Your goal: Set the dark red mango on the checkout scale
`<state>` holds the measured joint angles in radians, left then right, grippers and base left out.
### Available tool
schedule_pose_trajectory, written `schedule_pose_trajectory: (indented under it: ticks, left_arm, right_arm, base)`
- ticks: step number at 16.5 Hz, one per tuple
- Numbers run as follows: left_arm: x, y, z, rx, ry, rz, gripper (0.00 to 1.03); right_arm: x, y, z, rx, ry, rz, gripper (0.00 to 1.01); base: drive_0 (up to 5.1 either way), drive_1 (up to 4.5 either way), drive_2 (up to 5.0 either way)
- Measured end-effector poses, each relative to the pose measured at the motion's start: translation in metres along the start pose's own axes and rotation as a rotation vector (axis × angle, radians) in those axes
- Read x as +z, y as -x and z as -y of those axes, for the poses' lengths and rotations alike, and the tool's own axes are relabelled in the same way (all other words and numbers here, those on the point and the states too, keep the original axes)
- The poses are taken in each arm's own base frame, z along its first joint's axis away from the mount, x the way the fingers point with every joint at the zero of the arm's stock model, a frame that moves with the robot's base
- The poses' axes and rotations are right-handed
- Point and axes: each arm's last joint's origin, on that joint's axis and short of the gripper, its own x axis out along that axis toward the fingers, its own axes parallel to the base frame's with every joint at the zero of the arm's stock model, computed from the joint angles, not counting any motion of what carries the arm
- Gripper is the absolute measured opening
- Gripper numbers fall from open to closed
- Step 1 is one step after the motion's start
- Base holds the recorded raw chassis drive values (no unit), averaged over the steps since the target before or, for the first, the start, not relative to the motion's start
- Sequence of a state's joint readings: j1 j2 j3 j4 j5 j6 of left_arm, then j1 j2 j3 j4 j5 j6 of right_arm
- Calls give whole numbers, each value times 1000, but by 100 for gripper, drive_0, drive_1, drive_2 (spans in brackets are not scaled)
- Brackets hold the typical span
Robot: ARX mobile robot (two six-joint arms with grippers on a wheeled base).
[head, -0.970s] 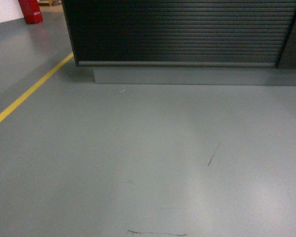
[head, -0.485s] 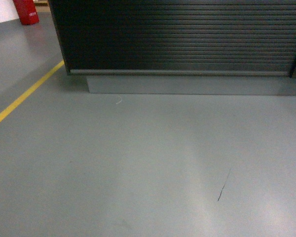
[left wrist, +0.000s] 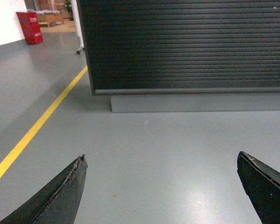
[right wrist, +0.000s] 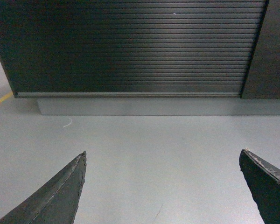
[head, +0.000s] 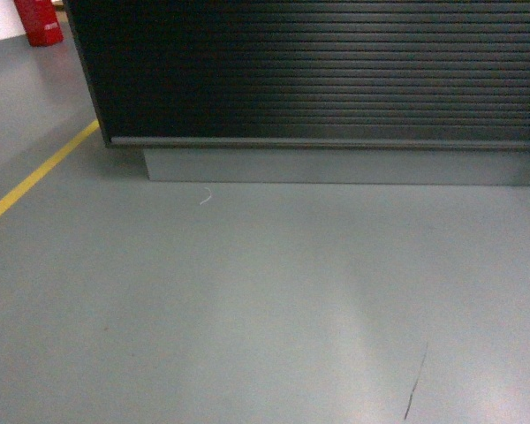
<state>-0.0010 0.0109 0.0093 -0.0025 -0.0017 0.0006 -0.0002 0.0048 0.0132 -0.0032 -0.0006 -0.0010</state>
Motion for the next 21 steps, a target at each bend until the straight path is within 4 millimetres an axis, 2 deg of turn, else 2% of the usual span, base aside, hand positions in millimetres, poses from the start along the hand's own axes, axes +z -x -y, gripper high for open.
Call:
schedule_pose_trajectory:
  ticks: [19,21]
  left_arm:
    - [0,0,0,-2,0,-3,98]
    - [0,0,0,-2,0,2,98]
  right_arm:
    - [0,0,0,-2,0,-1,98]
    - [0,0,0,0,0,-1,98]
  base:
    - [-4,429,-437]
    - [-7,141,-156]
